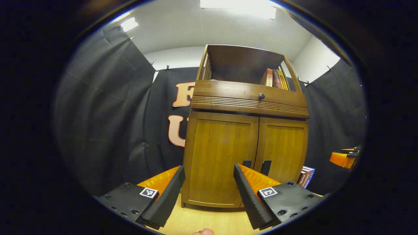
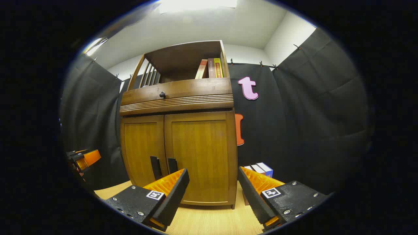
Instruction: Open the right door of the double-door shoe cabinet with the right hand, and open the left door with the left hand.
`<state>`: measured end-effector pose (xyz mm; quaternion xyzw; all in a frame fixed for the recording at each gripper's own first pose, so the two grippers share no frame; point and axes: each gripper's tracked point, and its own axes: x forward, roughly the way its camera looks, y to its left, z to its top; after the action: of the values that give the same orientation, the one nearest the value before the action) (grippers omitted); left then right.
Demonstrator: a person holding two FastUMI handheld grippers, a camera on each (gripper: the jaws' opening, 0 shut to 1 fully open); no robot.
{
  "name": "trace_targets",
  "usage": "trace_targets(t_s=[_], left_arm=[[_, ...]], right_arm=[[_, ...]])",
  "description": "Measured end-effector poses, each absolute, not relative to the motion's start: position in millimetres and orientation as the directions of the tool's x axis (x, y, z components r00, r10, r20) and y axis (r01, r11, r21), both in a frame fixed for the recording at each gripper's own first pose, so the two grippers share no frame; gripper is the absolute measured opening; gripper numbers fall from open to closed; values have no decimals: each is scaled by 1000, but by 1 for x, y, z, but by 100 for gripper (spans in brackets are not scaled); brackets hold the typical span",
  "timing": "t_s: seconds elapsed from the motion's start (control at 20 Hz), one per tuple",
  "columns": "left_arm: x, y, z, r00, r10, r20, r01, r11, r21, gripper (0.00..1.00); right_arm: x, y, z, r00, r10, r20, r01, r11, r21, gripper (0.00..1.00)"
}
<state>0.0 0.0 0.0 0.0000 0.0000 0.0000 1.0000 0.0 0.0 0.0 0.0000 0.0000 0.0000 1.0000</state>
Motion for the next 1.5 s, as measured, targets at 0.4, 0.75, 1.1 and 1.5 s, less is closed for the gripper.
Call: trace_targets(t_s=[0.4,0.75,1.1,1.5], left_arm=[[-5,-6,-6,999,-18,-37,17,1000,-19,98],[-7,-11,-5,999,-26,-42,26,1000,-10,97],[-10,-15,0,999,-36,-34,36,999,-5,96],[-11,-16,0,999,-40,-36,40,999,2,95]], right_arm=[[-5,13,0,1000,27,2,-26,999,-45,93],[-9,11,-1,1000,23,-7,-23,999,-24,94],[-13,7,-2,1000,9,-14,-9,1000,-8,93],[-15,9,-3,1000,10,-17,-10,1000,-6,93]])
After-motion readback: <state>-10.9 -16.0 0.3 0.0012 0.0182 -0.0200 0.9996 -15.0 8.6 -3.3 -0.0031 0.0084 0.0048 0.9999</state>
